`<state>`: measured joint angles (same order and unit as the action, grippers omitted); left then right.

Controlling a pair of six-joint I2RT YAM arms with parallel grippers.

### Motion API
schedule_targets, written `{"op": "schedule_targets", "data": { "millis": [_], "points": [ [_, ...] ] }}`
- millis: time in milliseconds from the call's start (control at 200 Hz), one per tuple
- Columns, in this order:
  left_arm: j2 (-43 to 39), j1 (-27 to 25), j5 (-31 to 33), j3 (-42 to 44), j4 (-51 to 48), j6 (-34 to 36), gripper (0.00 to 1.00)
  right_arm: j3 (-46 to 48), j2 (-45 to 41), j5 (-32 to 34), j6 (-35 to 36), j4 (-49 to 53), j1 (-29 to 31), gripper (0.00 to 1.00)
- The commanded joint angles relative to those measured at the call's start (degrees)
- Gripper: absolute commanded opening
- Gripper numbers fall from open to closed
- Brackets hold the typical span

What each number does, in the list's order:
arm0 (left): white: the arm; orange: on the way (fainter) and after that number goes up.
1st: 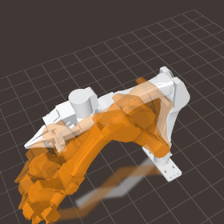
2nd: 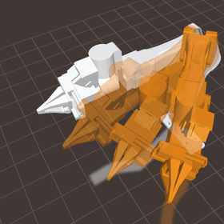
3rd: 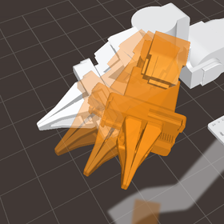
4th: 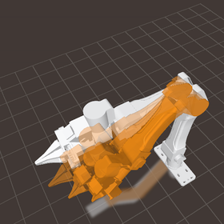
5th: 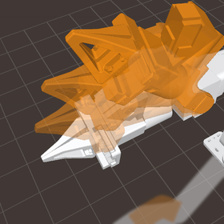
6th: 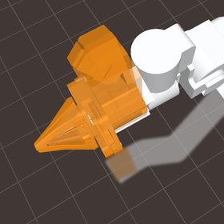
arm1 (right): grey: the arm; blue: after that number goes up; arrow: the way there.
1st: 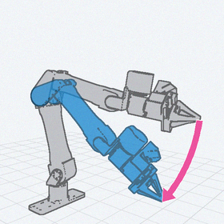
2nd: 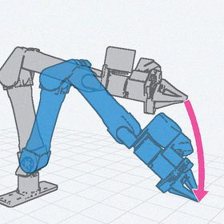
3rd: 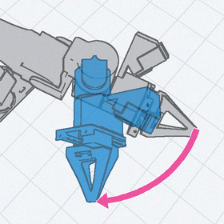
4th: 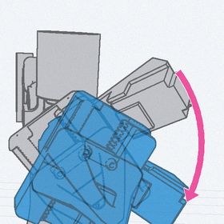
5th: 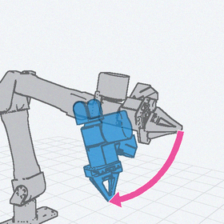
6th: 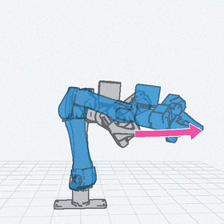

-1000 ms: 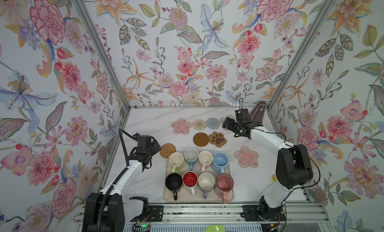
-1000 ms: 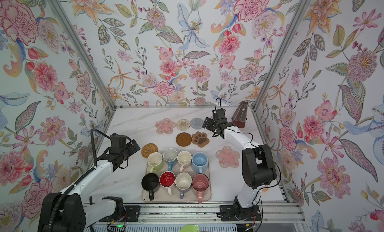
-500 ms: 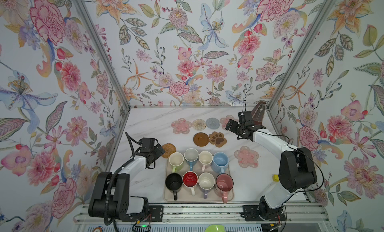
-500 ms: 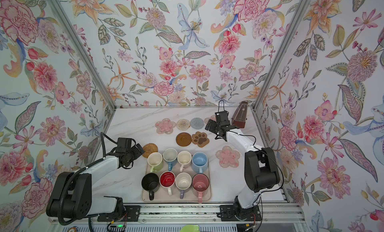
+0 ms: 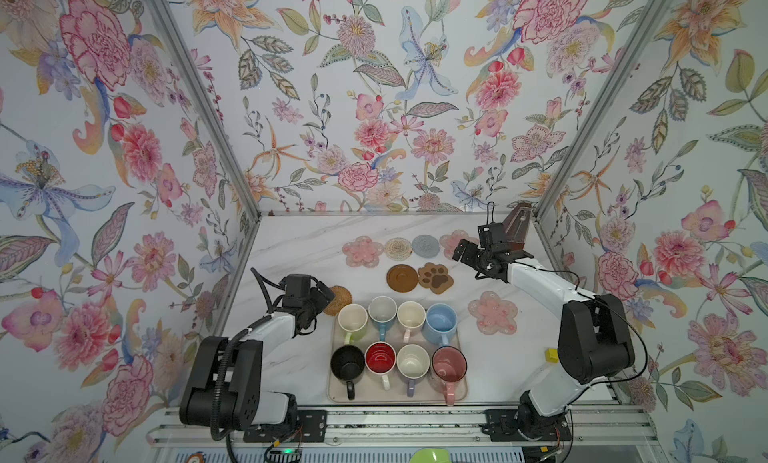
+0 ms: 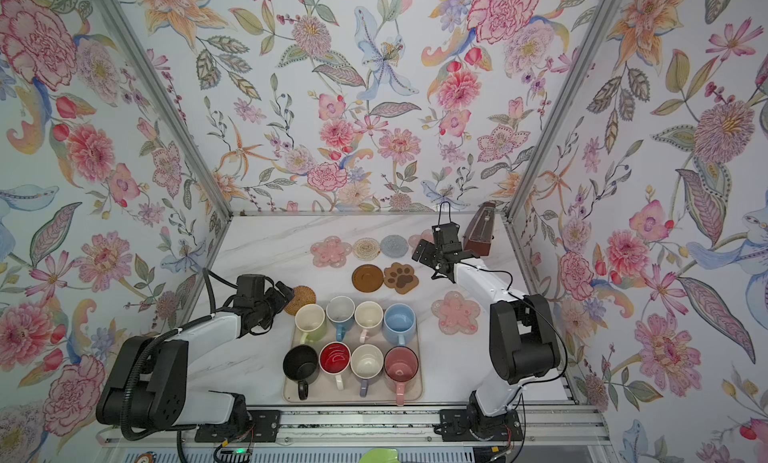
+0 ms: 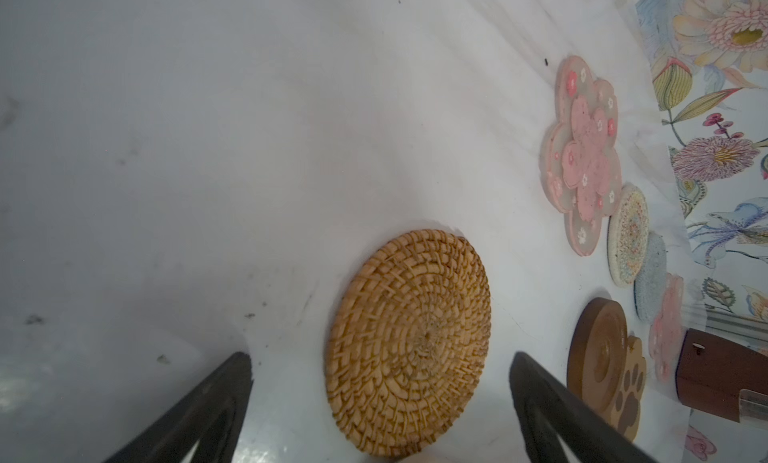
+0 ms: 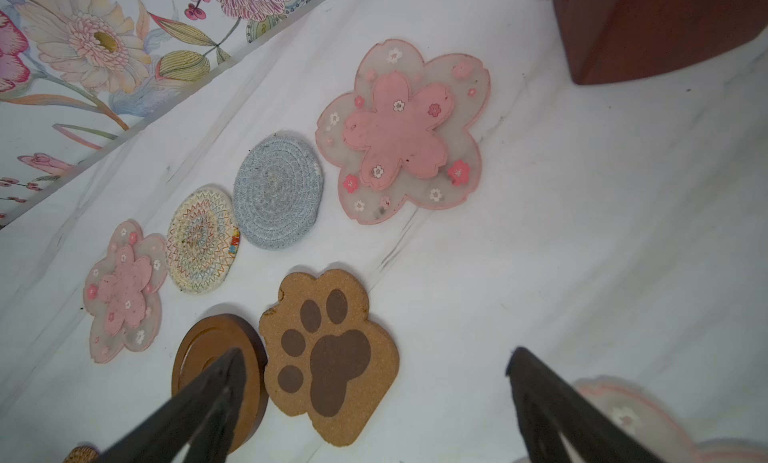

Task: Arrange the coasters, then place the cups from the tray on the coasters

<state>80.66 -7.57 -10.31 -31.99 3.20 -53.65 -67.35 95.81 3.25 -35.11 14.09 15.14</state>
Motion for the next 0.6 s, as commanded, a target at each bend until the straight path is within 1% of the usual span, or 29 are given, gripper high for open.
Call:
{"op": "schedule_targets", "data": {
  "millis": [0,235,596],
  "points": [
    [1.72,-1.28,-2.29,0.22,0.06,-2.22,0.99,0.95,-1.93,-0.44,0.75,-0.38,-0.45,0.99],
    [4.33,-3.88,-2.83,-1.19,2.10,-3.74,0.99,1.39,-2.14,-0.44,0.74,-0.38,-0.62,0.99],
    [8.36,-6.32,-3.57,-5.30,4.37,-5.11,0.99,1.86,-2.12,-0.88,0.50,-0.56,-0.87,0.99]
  ]
}}
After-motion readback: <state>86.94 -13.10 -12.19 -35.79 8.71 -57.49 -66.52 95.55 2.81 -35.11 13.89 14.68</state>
